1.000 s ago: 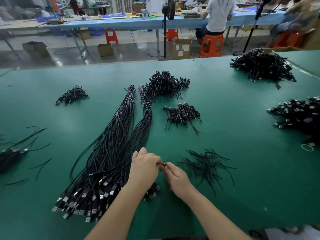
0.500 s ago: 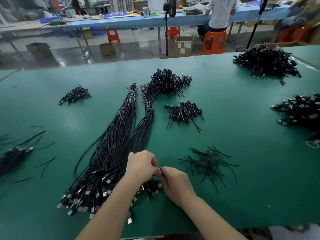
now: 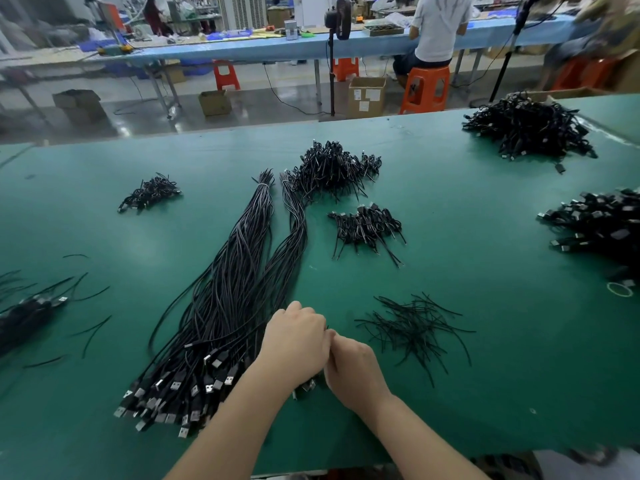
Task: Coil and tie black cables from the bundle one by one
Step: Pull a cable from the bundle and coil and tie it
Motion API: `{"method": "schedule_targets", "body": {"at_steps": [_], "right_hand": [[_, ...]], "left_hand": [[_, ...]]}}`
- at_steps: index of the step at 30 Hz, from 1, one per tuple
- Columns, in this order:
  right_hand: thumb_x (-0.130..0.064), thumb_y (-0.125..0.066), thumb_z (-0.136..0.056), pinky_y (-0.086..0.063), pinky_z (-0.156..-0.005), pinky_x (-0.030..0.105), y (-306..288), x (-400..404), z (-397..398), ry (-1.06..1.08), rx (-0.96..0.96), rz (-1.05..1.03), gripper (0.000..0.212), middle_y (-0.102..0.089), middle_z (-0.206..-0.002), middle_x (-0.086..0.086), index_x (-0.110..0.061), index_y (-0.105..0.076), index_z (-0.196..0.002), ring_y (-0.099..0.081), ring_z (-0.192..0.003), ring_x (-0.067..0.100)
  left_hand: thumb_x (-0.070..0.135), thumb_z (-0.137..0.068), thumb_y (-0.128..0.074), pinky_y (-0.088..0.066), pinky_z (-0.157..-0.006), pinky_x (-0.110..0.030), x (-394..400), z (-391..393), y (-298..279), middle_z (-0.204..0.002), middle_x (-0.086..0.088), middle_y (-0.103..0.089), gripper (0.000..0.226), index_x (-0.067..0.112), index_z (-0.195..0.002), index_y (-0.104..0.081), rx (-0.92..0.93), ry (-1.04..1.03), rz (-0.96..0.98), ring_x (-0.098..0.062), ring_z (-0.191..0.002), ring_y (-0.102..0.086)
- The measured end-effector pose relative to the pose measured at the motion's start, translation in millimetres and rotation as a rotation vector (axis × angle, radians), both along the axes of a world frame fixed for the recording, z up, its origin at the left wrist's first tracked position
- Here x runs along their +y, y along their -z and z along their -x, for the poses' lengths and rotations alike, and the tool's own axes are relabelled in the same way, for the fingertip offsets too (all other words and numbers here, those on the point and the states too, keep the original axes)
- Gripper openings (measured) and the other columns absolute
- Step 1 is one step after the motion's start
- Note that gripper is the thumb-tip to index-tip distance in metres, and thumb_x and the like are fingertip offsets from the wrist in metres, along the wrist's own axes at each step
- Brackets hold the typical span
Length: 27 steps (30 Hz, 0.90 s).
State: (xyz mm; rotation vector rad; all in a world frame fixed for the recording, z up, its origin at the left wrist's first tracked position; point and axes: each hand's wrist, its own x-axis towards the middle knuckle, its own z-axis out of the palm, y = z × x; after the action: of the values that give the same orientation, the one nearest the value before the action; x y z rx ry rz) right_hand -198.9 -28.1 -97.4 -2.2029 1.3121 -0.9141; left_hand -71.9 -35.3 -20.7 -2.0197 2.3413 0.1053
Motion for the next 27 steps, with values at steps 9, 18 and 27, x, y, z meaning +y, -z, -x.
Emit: {"method": "schedule_targets", "body": {"at_steps": [9, 18, 27], "right_hand": [[-0.005, -0.047, -0.079, -0.031, -0.042, 0.022, -5.0, 2.9, -1.5, 0.006, 0.108, 0.146, 0.017, -0.049, -0.052, -0.001, -0.013, -0.049, -0.064, -0.036, -0.044, 0.013], [-0.008, -0.059, -0.088, -0.047, -0.047, 0.028, 3.6, 0.7, -2.0, 0.013, 0.14, 0.085, 0.006, -0.059, -0.062, -0.002, -0.006, -0.064, -0.09, -0.054, -0.05, 0.014], [-0.013, -0.054, -0.093, -0.041, -0.045, 0.026, 4.1, 0.3, -4.0, 0.045, 0.096, 0.116, 0.017, -0.057, -0.06, -0.003, -0.014, -0.057, -0.076, -0.052, -0.047, 0.014]], "left_hand": [[0.025, -0.098, -0.043, -0.031, -0.077, -0.034, -0.6, 16.0, -5.4, -0.103, -0.001, -0.063, 0.017, 0.019, -0.084, -0.05, -0.035, -0.159, -0.069, -0.023, -0.104, -0.052], [0.033, -0.108, -0.034, -0.035, -0.094, -0.036, -0.6, 14.5, 8.5, -0.112, 0.0, -0.064, 0.032, 0.02, -0.103, -0.063, -0.006, -0.162, -0.019, -0.023, -0.121, -0.051], [0.014, -0.101, -0.047, -0.039, -0.087, -0.031, -2.1, 10.7, 6.1, -0.107, -0.002, -0.061, 0.013, 0.016, -0.092, -0.056, 0.049, -0.144, -0.013, -0.024, -0.112, -0.052]]}}
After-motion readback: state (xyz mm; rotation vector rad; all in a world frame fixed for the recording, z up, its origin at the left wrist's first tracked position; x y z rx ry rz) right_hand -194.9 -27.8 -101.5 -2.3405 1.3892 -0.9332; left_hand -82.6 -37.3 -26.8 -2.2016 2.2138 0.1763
